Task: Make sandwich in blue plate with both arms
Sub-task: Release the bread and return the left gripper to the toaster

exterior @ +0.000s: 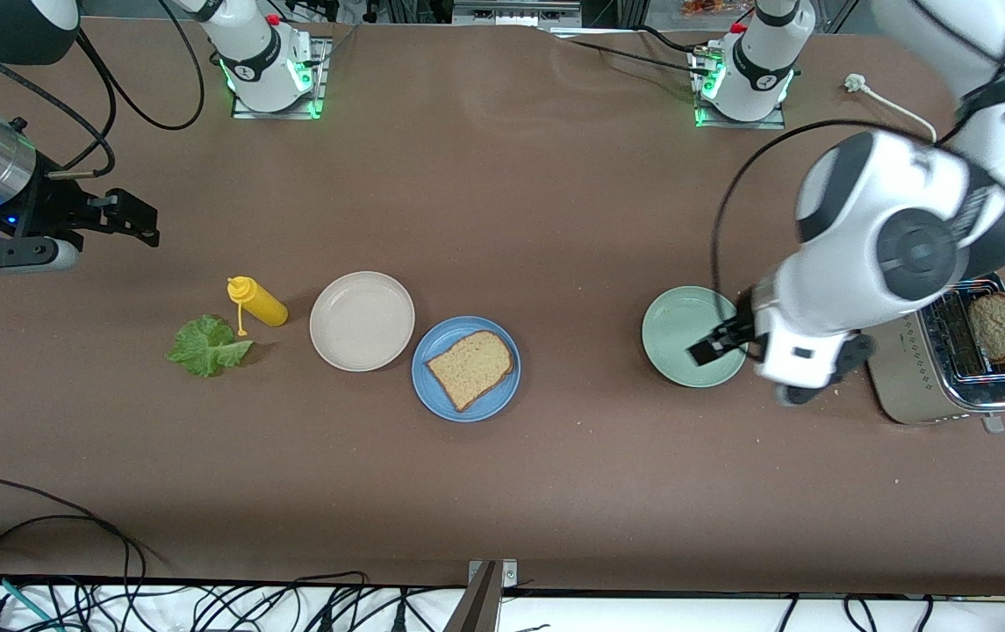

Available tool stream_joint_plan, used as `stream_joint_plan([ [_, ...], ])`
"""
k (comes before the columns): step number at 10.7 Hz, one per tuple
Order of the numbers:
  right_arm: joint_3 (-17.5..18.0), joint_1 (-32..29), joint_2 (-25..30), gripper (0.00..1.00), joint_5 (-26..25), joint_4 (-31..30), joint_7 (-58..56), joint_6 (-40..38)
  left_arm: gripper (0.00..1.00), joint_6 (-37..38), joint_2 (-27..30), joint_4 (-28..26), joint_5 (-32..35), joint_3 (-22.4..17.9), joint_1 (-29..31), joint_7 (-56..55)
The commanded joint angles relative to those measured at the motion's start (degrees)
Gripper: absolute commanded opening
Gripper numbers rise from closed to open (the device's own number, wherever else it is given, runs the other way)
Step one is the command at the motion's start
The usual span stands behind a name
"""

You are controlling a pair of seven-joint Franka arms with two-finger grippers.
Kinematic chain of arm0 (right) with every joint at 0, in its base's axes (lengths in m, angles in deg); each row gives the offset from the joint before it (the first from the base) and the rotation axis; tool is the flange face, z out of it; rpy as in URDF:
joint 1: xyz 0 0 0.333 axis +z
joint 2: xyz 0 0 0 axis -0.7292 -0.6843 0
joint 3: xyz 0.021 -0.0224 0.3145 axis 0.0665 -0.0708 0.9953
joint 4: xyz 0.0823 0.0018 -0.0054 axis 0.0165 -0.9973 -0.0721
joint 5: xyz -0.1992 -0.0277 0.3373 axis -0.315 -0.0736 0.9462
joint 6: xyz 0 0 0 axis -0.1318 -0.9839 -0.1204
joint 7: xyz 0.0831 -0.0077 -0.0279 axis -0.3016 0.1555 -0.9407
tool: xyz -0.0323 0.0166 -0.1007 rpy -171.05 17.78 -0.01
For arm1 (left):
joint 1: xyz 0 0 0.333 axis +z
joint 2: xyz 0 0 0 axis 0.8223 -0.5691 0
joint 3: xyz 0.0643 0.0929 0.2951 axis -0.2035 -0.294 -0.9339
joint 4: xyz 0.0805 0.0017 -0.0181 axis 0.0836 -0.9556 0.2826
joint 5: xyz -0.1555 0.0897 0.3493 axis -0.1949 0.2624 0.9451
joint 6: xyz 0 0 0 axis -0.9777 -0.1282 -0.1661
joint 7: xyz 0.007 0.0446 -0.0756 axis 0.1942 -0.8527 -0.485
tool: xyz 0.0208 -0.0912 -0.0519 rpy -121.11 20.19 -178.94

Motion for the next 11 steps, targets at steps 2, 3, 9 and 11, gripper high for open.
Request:
stream_joint_plan([
  [2, -0.04, -0.24, 0.67, 1.0, 0.05, -0.28, -0.25, 0.42, 1.0, 5.03, 7.95, -2.37, 3.06, 0.53, 8.67, 18.35],
  [3, -0.12, -0.24, 0.76, 1.0, 0.14, -0.19, -0.33, 0.34, 1.0, 6.0, 8.74, -2.54, 2.63, 0.79, 11.13, 20.64],
  [9, 0.32, 0.99, -1.44, 1.0, 0.05, 0.69, -0.24, -0.18, 1.0, 6.1, 9.98, -3.51, 3.32, 0.79, 17.13, 39.55],
  [11, -0.03, 0.64, -1.52, 1.0, 0.4, 1.04, -4.96, -1.25, 1.0, 6.1, 9.98, -2.81, 2.71, 0.62, 17.39, 39.39],
])
